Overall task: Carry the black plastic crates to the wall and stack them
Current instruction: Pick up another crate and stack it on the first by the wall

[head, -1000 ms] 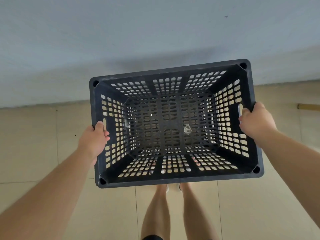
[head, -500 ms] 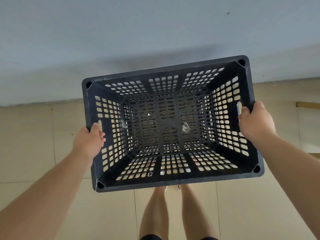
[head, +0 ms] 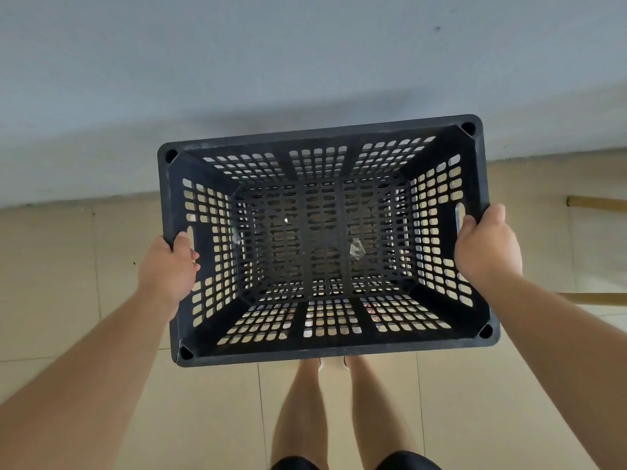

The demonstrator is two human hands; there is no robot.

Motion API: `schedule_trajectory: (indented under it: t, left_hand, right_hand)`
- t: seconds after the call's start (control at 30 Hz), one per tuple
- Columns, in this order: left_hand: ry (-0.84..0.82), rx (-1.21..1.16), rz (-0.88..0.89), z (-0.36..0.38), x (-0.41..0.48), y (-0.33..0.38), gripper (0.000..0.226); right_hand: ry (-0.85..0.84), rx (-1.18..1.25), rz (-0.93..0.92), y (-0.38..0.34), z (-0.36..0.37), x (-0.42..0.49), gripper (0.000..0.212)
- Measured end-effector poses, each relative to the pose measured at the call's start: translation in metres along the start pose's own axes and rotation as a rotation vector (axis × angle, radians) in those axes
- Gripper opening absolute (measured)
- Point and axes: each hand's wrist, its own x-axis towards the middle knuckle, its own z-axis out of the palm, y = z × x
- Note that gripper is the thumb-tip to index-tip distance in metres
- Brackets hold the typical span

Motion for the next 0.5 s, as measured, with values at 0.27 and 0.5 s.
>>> schedule_trajectory:
  t: [0.27,0.5]
  left_hand:
    - [0.019,0.065,0.006,0.002,-0.003,0.001,0.038]
    - [-0.09,0.172,-0.135,-0.015,-0.023,0.036,0.045]
  right_hand:
    - [-0.003,-0.044,-0.03,-0.001,0.002,0.002,0.011]
    - [-0.205,-0.126,0.148,-0.022,-0.019,-0.002,0.042]
